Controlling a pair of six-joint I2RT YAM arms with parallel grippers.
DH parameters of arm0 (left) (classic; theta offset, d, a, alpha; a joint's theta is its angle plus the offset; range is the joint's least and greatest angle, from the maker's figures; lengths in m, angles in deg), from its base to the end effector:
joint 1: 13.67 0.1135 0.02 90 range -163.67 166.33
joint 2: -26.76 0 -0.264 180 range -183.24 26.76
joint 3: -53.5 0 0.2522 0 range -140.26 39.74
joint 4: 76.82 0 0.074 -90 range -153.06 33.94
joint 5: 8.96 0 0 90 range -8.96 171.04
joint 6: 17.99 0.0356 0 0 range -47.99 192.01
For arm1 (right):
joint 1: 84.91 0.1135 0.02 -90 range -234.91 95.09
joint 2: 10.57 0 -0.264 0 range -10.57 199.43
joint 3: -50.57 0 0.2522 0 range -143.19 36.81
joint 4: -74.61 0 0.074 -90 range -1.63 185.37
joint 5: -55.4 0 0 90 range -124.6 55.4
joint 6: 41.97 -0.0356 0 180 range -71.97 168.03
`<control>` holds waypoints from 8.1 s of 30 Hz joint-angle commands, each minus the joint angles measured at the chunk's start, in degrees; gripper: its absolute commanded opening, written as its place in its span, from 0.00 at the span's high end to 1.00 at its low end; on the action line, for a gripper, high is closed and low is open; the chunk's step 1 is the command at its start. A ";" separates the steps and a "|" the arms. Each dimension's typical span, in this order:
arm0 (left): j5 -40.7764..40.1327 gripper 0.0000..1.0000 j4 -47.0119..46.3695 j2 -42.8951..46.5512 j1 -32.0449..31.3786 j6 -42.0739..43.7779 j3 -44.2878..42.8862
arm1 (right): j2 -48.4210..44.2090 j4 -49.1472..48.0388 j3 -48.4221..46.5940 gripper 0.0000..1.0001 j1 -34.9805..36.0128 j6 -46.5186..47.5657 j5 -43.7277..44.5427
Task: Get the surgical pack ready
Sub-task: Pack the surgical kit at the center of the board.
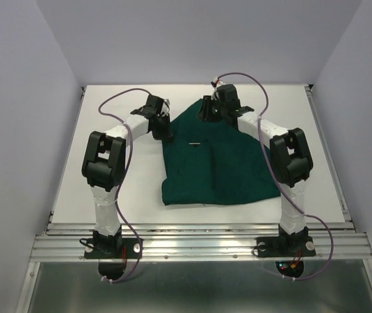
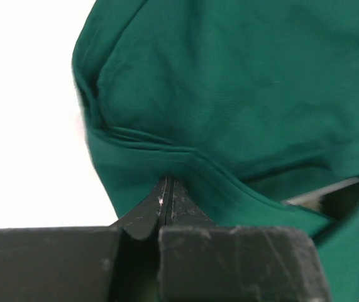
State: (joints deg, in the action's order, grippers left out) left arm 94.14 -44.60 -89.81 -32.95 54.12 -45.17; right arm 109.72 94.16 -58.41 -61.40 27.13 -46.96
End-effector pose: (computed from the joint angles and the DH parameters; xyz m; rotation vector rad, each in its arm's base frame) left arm 0.4200 -0.1555 0.1887 0.1342 2.4938 -0.5601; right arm 0.4498 0.2040 0.2362 -0.1826 2.1649 0.6824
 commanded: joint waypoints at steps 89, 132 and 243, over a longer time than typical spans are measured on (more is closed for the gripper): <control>-11.52 1.00 -0.18 1.44 1.18 0.67 -2.28 | 25.25 -8.77 -30.02 0.21 -0.66 17.39 25.46; -10.47 1.00 1.49 0.02 1.01 1.28 -5.00 | 24.04 -0.33 -35.48 0.99 -1.18 16.34 15.70; 1.04 0.24 -6.77 28.86 1.71 -5.31 25.22 | -61.06 -8.68 71.75 0.31 17.98 -41.23 14.21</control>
State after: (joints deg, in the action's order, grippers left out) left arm 92.50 -48.43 -60.42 -31.23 49.42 -21.43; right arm 47.47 93.74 13.61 -43.59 -12.13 -31.55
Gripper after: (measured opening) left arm 0.769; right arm 0.691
